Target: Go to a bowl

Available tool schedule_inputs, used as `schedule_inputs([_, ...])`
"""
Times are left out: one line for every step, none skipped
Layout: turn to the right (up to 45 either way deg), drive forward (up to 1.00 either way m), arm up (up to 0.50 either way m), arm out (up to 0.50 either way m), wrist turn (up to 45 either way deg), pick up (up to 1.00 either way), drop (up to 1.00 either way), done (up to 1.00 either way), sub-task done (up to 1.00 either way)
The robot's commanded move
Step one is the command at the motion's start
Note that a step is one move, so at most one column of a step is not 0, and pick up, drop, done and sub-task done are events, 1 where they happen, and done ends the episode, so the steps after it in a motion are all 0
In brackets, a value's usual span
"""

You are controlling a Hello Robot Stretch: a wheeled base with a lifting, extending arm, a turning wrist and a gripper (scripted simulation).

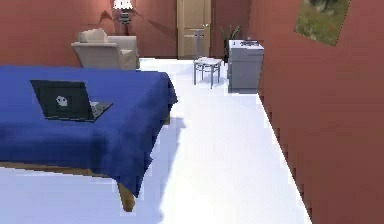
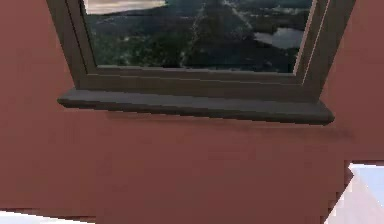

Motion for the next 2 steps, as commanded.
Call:
schedule_inputs([0.0,0.9,0.0,0.0,0.0,0.0,0.0,0.0,0.0])
schedule_inputs([9.0,0.0,0.0,0.0,0.0,0.0,0.0,0.0,0.0])
